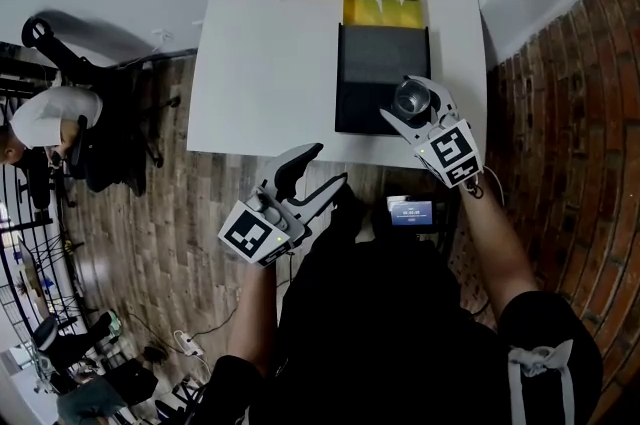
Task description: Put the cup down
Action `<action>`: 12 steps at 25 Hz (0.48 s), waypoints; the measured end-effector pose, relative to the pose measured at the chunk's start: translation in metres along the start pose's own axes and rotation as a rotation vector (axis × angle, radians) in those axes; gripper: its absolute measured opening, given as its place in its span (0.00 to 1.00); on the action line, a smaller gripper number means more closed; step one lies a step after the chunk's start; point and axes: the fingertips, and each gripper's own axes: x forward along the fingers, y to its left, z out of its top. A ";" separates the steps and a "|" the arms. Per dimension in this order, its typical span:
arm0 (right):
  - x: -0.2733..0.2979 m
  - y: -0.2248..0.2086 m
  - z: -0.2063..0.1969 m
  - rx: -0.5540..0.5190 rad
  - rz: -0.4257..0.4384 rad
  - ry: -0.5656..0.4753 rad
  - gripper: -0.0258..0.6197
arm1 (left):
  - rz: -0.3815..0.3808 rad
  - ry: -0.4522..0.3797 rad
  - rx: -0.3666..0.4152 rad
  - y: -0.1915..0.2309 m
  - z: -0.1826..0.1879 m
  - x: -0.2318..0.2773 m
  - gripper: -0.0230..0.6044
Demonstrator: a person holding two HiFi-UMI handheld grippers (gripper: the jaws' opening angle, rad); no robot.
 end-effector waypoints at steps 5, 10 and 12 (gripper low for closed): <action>-0.002 -0.001 -0.006 0.044 -0.032 0.008 0.50 | -0.007 0.003 -0.003 -0.001 -0.002 -0.002 0.40; -0.012 0.000 -0.016 0.070 -0.050 0.027 0.53 | -0.003 -0.003 -0.003 0.000 -0.002 -0.003 0.40; -0.018 -0.001 -0.020 0.081 -0.062 0.035 0.53 | -0.002 -0.014 -0.003 0.001 0.001 -0.001 0.40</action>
